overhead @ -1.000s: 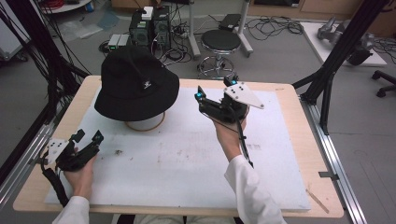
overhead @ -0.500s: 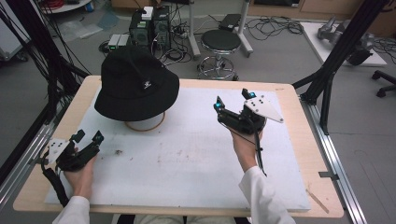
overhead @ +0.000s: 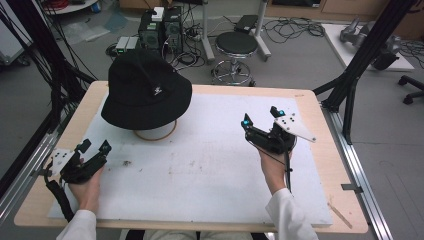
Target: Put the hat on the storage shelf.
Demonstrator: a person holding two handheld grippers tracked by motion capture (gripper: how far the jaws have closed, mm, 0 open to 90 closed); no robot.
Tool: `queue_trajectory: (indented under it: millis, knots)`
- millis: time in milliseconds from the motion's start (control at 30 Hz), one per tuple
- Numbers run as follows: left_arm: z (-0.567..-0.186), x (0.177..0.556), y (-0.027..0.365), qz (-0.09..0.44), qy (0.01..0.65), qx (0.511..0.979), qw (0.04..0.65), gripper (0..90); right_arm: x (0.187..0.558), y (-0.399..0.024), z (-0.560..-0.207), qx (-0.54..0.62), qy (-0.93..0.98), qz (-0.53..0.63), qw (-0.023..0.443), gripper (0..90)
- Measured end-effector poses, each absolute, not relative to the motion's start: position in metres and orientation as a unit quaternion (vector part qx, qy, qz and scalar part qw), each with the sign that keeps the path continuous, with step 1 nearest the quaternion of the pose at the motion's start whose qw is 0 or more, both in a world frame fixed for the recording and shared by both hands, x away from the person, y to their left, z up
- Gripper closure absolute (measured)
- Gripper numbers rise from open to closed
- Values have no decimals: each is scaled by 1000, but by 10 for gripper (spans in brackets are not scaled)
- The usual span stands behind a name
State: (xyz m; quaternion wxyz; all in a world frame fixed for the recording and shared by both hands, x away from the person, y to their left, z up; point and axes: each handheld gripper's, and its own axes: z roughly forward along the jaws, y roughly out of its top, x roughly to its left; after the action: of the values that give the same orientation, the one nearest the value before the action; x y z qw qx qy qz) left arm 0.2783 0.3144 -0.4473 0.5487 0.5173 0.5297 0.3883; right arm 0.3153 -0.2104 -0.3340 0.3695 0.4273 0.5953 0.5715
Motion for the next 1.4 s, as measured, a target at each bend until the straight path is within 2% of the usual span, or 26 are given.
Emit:
queue_trajectory:
  millis: [333,867,1167,1400]
  knots:
    - [-447,278,314,388,530,516,549,302,302,-220,-338,439,600,556,371,117]
    - [-448,280,313,384,533,511,554,304,285,-252,-389,497,603,518,347,117]
    - [-448,280,313,386,532,513,553,304,280,-258,-415,509,614,493,350,117]
    - [-448,280,312,385,531,515,552,304,280,-259,-421,516,612,489,346,117]
